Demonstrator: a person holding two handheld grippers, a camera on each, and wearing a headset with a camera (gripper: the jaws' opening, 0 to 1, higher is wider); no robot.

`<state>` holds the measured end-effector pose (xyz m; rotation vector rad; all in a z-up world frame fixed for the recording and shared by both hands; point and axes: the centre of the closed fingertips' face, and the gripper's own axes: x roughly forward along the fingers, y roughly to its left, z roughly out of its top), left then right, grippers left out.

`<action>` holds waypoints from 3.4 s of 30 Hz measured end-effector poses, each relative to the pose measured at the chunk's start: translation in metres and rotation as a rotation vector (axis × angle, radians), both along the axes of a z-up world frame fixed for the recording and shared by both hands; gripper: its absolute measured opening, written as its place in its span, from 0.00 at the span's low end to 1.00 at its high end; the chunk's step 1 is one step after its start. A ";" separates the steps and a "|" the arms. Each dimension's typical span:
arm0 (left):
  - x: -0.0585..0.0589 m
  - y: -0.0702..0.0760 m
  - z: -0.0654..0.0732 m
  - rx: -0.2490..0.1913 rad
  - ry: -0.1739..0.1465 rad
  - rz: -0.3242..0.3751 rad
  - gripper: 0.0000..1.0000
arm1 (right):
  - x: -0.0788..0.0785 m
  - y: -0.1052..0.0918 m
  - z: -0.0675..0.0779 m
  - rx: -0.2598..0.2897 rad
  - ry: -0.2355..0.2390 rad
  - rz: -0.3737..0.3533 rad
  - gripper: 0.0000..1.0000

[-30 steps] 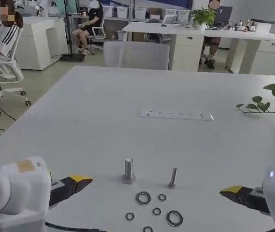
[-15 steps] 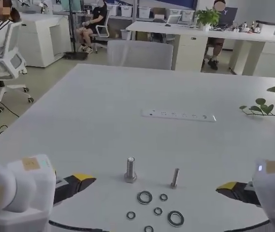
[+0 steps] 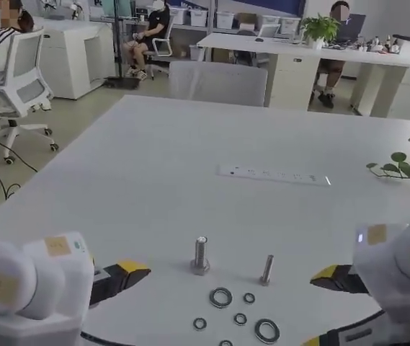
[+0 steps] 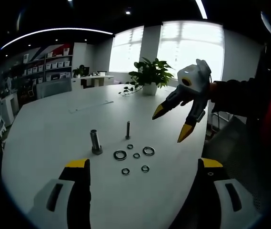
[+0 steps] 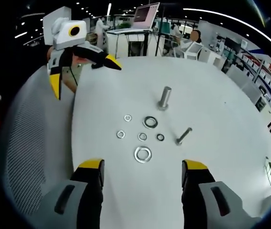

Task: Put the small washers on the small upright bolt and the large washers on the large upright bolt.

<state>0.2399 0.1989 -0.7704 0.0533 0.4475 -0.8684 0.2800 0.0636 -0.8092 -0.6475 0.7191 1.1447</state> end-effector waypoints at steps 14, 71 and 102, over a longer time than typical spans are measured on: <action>-0.002 -0.001 -0.003 0.005 0.006 0.003 0.93 | 0.005 0.010 -0.019 -0.127 0.052 0.104 0.59; -0.003 -0.001 -0.001 -0.005 -0.004 0.005 0.92 | 0.016 0.029 -0.070 -0.431 0.117 0.284 0.30; -0.004 -0.002 -0.001 -0.012 -0.005 0.008 0.91 | 0.014 0.027 -0.071 -0.446 0.150 0.267 0.23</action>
